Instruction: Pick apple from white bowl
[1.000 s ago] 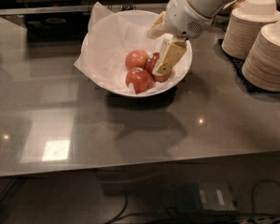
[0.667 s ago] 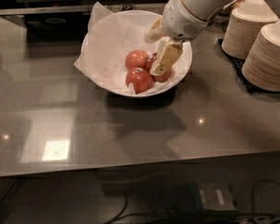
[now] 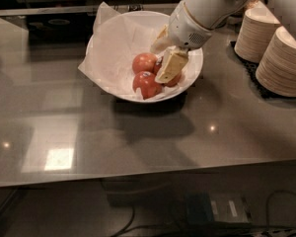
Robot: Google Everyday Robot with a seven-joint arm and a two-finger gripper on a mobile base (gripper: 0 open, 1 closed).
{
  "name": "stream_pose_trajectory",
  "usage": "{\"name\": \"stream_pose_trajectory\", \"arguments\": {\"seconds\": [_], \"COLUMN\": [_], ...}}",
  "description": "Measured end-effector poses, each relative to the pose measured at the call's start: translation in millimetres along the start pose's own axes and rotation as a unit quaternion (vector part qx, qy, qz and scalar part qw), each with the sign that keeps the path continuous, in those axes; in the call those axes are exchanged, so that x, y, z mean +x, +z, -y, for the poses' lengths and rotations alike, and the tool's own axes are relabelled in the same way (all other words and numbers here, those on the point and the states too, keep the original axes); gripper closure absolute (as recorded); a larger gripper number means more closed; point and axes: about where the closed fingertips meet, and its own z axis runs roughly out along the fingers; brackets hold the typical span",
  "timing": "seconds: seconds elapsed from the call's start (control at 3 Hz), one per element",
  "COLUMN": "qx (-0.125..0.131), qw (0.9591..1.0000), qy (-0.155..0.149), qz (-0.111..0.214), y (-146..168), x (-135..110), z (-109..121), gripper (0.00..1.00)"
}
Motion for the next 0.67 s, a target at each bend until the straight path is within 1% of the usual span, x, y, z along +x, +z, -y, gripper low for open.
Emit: {"name": "stream_pose_trajectory", "arguments": {"seconds": [0.33, 0.67], "qx": [-0.007, -0.02], "qw": [1.0, 0.9997], "qy": [-0.002, -0.011], "qz": [0.003, 0.008], "y": [8.7, 19.7], "x": [-0.6, -7.4], "z": [-0.1, -3.4], "gripper": [0.41, 0.41]}}
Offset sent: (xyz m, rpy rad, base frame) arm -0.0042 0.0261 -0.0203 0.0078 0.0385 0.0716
